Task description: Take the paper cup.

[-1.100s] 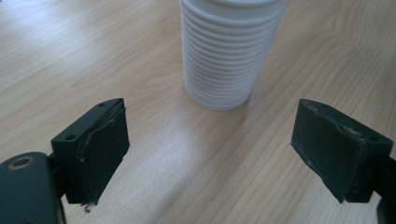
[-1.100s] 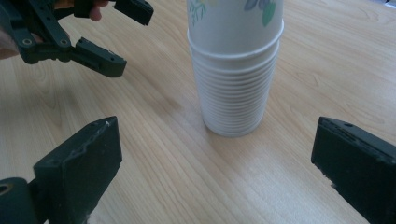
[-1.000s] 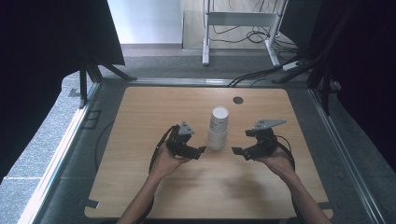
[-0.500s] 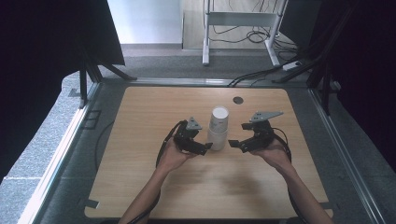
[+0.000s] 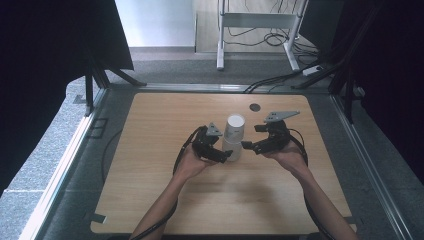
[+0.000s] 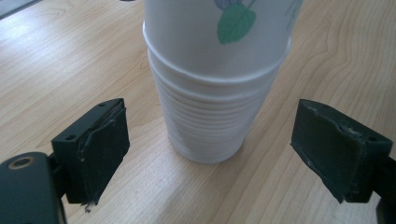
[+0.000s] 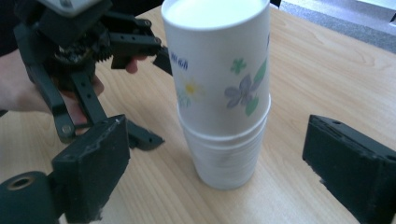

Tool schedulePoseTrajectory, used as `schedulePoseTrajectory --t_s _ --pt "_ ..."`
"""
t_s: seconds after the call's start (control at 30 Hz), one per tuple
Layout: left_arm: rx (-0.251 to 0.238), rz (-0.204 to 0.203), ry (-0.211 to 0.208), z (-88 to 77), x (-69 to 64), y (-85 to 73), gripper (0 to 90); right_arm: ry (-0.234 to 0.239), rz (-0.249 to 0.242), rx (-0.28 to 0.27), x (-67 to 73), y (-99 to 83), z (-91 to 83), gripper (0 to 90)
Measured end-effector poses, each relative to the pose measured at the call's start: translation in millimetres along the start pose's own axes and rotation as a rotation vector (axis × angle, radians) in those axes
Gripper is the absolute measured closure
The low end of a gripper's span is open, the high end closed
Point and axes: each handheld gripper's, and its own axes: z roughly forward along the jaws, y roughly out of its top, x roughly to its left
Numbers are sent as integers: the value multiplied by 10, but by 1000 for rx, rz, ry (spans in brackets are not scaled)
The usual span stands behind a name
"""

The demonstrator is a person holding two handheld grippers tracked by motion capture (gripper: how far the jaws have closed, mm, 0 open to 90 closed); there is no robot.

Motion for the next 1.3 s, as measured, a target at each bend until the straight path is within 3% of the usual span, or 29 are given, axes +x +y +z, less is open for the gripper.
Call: schedulePoseTrajectory --t_s 0.4,0.9,1.3 --pt "-25 -27 -29 114 48 71 141 -3 -18 3 -30 231 93 132" --pt "-37 -17 -34 158 26 101 219 -4 -29 14 -18 484 192 185" --pt "-25 -10 -22 152 19 98 251 -34 -73 55 22 581 233 354"
